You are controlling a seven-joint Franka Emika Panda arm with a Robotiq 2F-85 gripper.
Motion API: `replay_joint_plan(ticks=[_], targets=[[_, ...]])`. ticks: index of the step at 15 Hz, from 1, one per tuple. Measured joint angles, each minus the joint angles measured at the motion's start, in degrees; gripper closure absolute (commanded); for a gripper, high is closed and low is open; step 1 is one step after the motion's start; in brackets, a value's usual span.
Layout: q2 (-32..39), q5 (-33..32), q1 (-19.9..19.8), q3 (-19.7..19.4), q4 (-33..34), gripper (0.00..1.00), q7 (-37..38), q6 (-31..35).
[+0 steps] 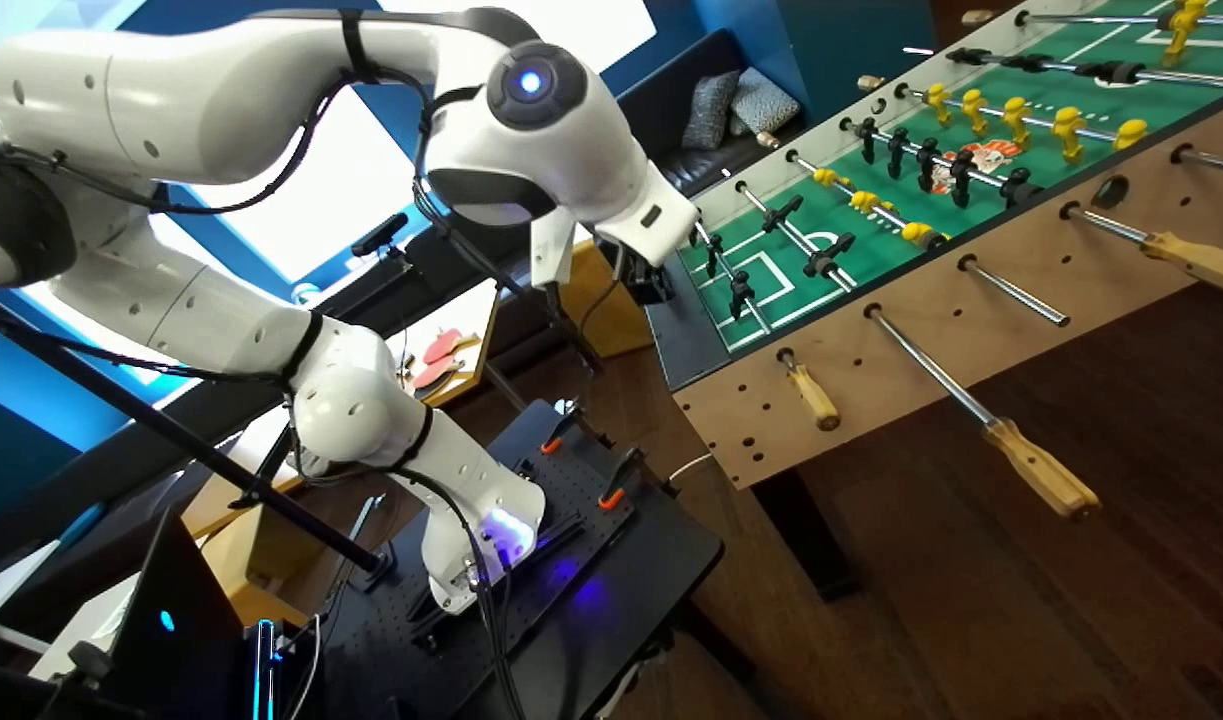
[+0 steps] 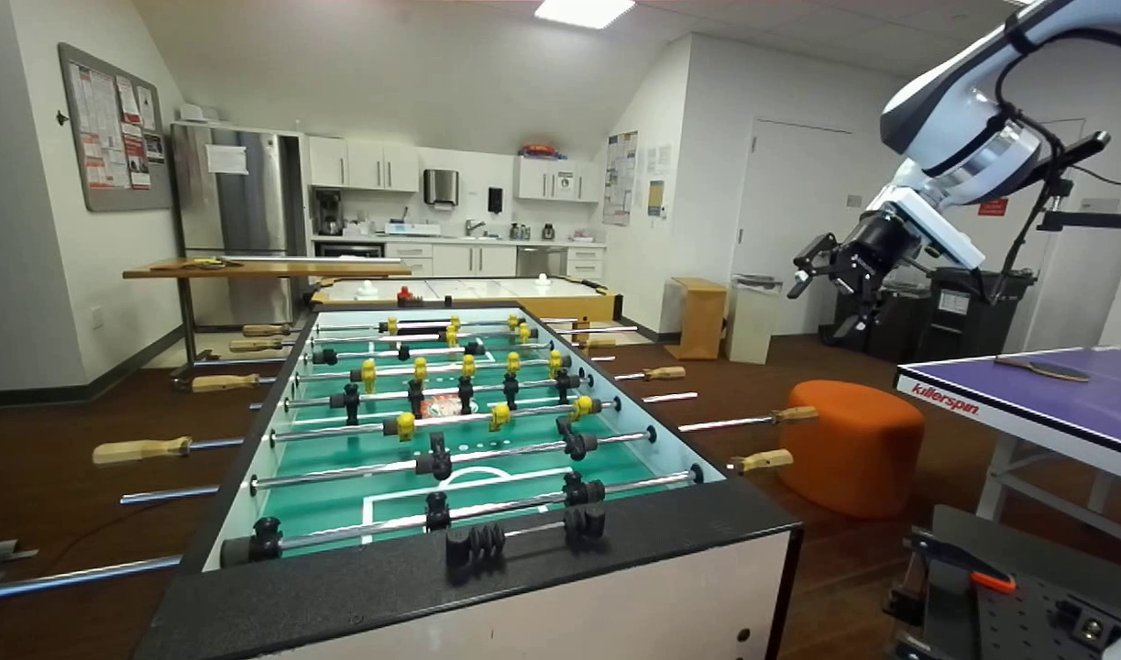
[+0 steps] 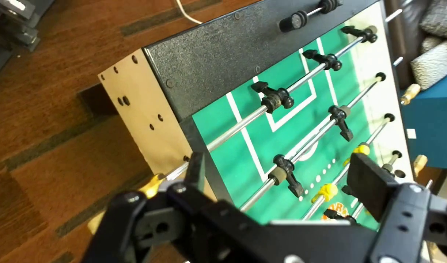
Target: Rotate the first rod on the foosball table clockwise
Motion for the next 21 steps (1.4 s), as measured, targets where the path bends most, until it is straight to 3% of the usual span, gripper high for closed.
replay_joint_plan(ticks=[3, 5, 9, 15, 18, 21], targets=[[9.48, 8.43, -1.23, -5.13, 4.50, 0.00, -6.76, -9.49], [16.14, 12.90, -3.22, -6.03, 7.74, 0.00, -9.61, -15.04], [26.66, 16.71, -7.46, -4.12, 13.03, 0.00, -11.46, -20.49], [28.14, 16.72, -8.96, -2.30, 14.26, 0.00, -11.59, -20.88], [29.87, 18.20, -12.67, 0.31, 14.56, 0.00, -18.79, -20.93], [35.90, 20.52, -18.39, 2.37, 16.94, 0.00, -27.51, -24.48]])
